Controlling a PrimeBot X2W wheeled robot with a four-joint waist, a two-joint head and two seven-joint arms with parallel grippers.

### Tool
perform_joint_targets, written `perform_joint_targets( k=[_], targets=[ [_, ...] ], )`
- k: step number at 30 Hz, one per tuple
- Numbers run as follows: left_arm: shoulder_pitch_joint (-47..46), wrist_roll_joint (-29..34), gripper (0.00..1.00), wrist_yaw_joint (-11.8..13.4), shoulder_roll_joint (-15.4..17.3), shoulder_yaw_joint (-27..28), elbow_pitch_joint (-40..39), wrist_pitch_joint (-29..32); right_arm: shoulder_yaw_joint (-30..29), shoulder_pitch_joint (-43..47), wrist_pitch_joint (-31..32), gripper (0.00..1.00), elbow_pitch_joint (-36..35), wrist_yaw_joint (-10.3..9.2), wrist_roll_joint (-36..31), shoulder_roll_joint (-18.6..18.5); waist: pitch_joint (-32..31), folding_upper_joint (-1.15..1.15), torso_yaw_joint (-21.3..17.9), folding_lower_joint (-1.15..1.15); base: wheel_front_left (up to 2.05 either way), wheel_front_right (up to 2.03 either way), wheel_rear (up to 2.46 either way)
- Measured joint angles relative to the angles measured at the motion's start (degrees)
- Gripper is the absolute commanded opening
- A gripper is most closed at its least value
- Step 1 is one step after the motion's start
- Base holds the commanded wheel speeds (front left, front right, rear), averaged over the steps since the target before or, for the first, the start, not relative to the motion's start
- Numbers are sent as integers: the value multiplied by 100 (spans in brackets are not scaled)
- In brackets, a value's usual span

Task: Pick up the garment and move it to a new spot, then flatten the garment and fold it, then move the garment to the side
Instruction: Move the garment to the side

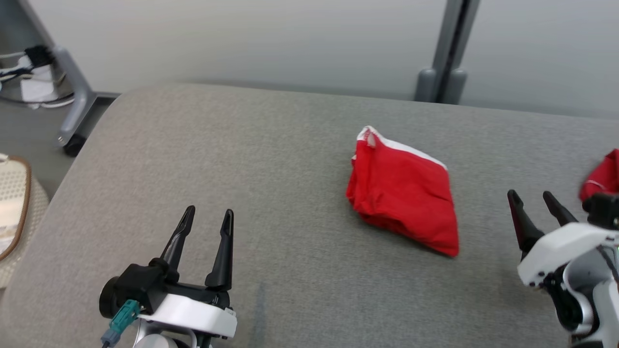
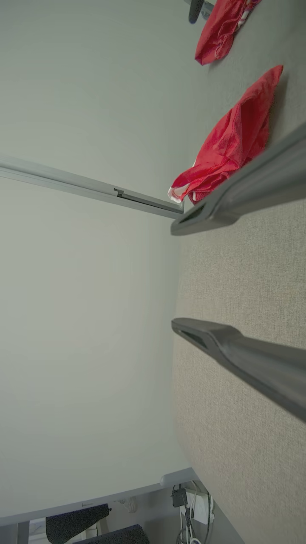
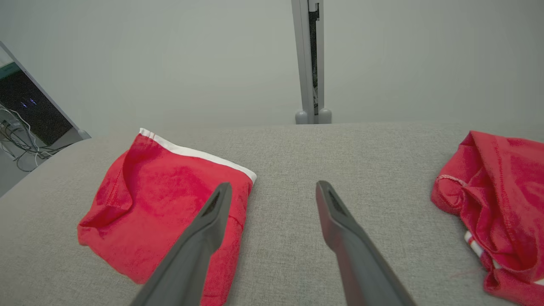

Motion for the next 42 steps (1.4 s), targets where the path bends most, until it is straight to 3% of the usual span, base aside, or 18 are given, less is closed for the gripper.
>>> perform_joint_targets(
  k=[12, 25, 26, 27, 28, 35, 42],
  targets=[
    [-246, -3, 100, -96, -104, -125, 37, 1, 73, -1535, 1493, 100, 1797, 0, 631, -236, 493, 0, 831, 0, 0, 0, 0],
    [-320, -4, 100, -108, -132, -179, 44, 0, -41, -1922, 1931, 100, 2936, 0, 957, -180, 731, 0, 1223, 0, 0, 0, 0],
    [-321, -3, 100, -108, -132, -179, 52, 1, -7, -1922, 1893, 49, 2954, 0, 988, -178, 726, 0, 1224, 0, 0, 0, 0],
    [-326, -2, 100, -108, -134, -180, 58, 1, 60, -1921, 1762, 31, 3000, 0, 1044, -182, 711, 0, 1220, 0, 0, 0, 0],
    [-328, -2, 100, -108, -134, -179, 66, 0, 99, -1920, 1704, 0, 3020, 0, 1058, -185, 702, 0, 1215, 0, 0, 0, 0],
    [-343, 52, 100, -157, -137, -265, 76, 0, 442, -1930, 1068, 0, 3003, 0, 1198, -240, 567, 0, 1099, 0, 0, 0, 0],
    [-247, 97, 100, -210, -135, -425, 40, 0, 913, -1820, 815, 0, 2846, 0, 1474, -309, 314, 0, 653, 0, 0, 0, 0]
  ],
)
